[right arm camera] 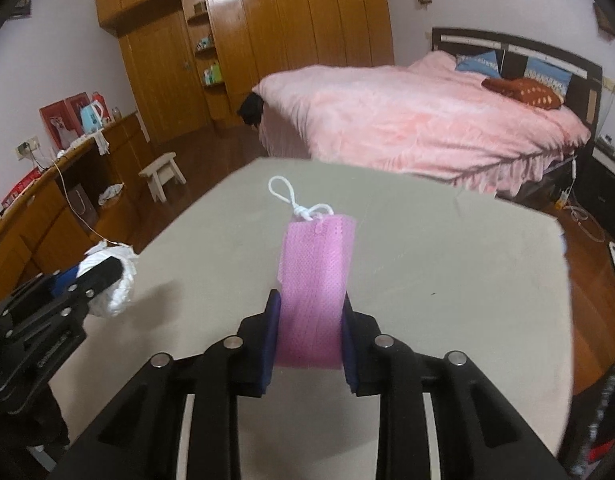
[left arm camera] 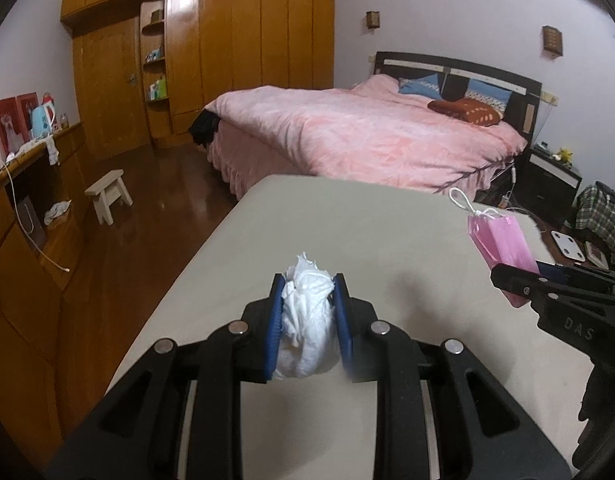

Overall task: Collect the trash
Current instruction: 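Carry the white tissue and pink bag over the bin with both tools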

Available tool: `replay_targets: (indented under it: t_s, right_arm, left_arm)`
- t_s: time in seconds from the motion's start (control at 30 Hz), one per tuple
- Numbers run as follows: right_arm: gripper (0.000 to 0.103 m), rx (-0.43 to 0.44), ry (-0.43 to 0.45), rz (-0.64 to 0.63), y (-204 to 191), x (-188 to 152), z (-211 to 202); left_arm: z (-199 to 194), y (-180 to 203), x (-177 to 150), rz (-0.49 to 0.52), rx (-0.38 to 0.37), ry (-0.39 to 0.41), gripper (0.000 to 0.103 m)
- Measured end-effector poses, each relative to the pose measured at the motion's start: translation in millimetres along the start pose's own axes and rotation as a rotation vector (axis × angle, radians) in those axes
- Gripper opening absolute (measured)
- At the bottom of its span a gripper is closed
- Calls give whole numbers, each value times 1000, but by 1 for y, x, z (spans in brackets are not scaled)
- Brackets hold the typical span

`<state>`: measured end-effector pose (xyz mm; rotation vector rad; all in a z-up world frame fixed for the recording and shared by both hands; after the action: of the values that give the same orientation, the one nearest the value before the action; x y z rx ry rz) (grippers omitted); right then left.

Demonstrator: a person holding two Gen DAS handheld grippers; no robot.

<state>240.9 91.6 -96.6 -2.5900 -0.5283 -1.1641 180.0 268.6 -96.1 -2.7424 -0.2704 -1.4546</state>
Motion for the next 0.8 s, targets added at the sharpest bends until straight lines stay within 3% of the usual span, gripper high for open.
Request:
replay_targets:
  t_s: [0.8]
  right_arm:
    - [27, -49, 119, 57, 73, -30, -144]
  left_arm:
    - [-86, 126, 9, 110, -188, 93, 23]
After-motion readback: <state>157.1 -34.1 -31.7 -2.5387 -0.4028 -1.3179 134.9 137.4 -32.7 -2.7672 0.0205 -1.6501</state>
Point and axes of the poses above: each gripper's, at about its wrist camera, not at the fingertips, and z roughly the way its jaws point, y to its right, x to its top, the point moved 2 cm from there along z, roughly the way its jaws point, and after that the axes turned 6 degrees about -x, right-handed, at the moved point
